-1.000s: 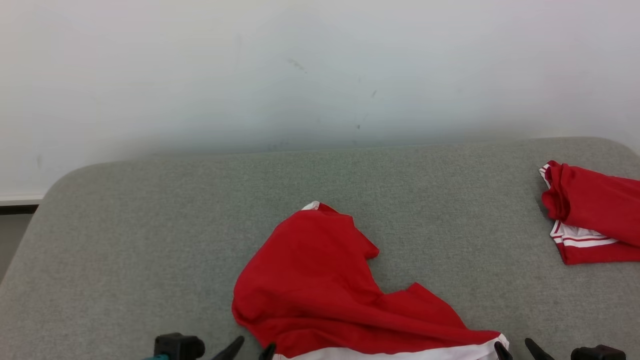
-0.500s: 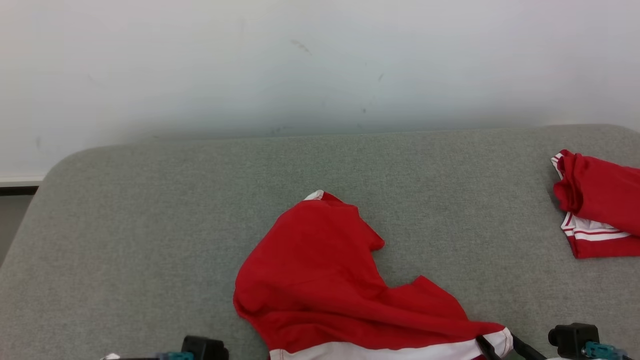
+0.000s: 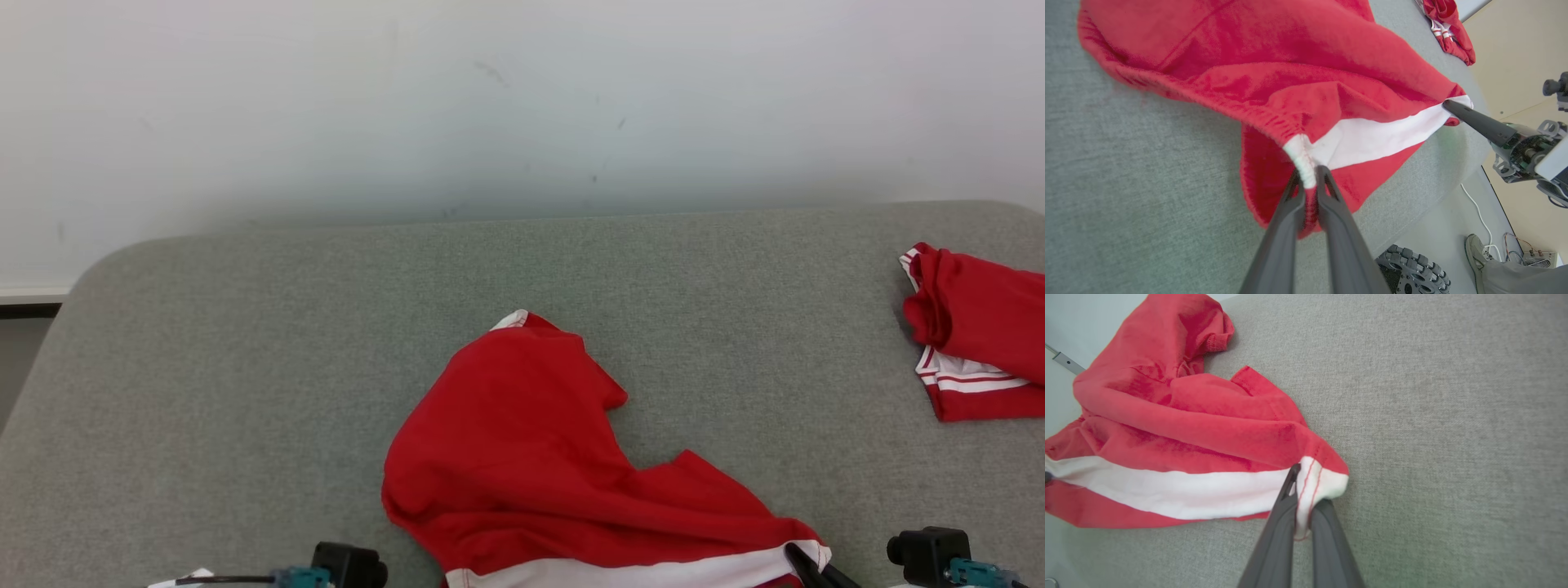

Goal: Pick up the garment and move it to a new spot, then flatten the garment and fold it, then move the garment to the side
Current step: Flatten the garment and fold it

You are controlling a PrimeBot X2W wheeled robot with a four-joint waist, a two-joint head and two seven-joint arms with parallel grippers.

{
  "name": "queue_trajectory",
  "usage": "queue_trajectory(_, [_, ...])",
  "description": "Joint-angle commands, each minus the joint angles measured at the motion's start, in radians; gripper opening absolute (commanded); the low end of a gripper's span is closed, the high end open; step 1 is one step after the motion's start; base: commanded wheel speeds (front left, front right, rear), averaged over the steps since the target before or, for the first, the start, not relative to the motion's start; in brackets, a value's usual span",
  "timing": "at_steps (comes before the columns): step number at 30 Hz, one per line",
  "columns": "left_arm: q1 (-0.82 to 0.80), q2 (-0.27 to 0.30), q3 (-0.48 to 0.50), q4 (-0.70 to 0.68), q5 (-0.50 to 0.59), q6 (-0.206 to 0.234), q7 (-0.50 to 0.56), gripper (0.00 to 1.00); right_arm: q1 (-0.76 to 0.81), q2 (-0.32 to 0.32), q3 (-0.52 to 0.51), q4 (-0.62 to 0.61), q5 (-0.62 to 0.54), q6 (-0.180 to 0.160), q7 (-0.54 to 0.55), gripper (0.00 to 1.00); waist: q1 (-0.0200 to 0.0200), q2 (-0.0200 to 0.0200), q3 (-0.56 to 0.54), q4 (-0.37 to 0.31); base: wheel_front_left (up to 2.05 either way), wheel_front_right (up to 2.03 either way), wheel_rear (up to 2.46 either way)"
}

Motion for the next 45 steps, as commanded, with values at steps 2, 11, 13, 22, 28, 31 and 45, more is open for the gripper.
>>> queue_trajectory(2, [-0.009, 0.02, -0.004, 0.005, -0.016, -0.003, -0.021, 0.0, -0.009, -0.013, 0.017, 0.003, 0.018, -0.002, -0.025, 0.0, 0.0, 0.0, -0.01, -0.003, 0.0, 0.0, 0.0])
queue_trajectory(11, [-0.025, 0.043, 0.025, -0.034, -0.03, -0.003, -0.088, 0.0, -0.029, -0.041, 0.04, -0.055, 0.069, -0.002, -0.097, 0.0, 0.0, 0.0, -0.041, -0.008, 0.0, 0.0, 0.0])
queue_trajectory(13, [-0.044, 0.051, 0.032, -0.058, -0.036, -0.003, -0.103, 0.0, -0.048, -0.048, 0.037, -0.088, 0.087, -0.002, -0.106, 0.0, 0.0, 0.0, -0.043, -0.009, 0.0, 0.0, 0.0])
queue_trajectory(22, [-0.286, 0.115, 0.052, -0.115, -0.109, -0.003, -0.095, 0.0, -0.248, -0.083, 0.014, -0.207, 0.162, -0.002, -0.063, 0.0, 0.0, 0.0, 0.019, -0.007, 0.0, 0.0, 0.0])
queue_trajectory(28, [-0.59, 0.143, 0.025, -0.032, -0.226, -0.003, -0.033, 0.0, -0.483, -0.084, -0.012, -0.206, 0.216, -0.002, -0.001, 0.0, 0.0, 0.0, 0.138, 0.002, 0.0, 0.0, 0.0])
queue_trajectory(31, [-0.752, 0.146, 0.009, 0.044, -0.287, -0.003, -0.014, 0.0, -0.622, -0.076, -0.016, -0.157, 0.221, -0.002, 0.018, 0.0, 0.0, 0.0, 0.199, 0.001, 0.0, 0.0, 0.0])
queue_trajectory(45, [-1.33, 0.124, -0.027, 0.432, -0.368, -0.001, -0.073, 0.0, -1.219, -0.002, -0.05, 0.171, 0.149, -0.002, -0.052, 0.0, 0.0, 0.0, 0.352, -0.029, 0.0, 0.0, 0.0])
